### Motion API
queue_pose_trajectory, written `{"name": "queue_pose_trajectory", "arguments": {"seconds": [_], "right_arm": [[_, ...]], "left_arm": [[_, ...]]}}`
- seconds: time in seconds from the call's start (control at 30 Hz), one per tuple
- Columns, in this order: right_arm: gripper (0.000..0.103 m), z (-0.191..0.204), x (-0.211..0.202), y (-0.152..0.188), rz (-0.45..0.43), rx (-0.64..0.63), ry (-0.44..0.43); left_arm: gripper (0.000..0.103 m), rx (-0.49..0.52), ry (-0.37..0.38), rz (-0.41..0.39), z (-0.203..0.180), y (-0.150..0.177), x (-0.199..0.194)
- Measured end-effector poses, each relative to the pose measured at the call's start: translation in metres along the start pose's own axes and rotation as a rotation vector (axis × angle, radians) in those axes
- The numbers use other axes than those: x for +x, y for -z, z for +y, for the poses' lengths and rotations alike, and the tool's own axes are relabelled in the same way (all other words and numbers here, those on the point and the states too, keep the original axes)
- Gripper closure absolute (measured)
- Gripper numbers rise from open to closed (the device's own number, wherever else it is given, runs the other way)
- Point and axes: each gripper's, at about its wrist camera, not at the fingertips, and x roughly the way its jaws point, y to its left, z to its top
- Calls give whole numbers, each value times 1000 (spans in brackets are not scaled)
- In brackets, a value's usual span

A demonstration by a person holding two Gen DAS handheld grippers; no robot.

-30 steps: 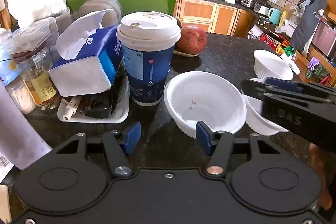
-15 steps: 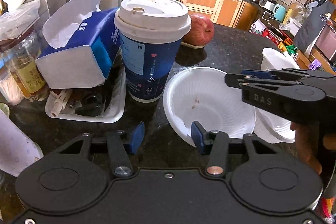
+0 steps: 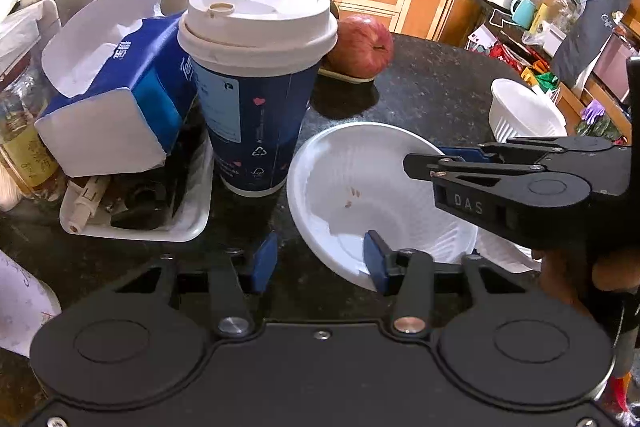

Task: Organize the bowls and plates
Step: 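Close both tools on the rim of one white bowl, then lift the white bowl with both tools and carry it toward another white bowl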

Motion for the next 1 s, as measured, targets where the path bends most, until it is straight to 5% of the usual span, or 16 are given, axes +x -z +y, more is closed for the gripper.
{"name": "queue_pose_trajectory", "arguments": {"seconds": [0.53, 1.0], "right_arm": [[85, 26, -23, 22, 19, 46, -25], [85, 46, -98, 83, -2, 175, 11]], "left_arm": [[59, 32, 14, 4, 14, 17, -16], [59, 100, 87, 49, 8, 58, -50]]}}
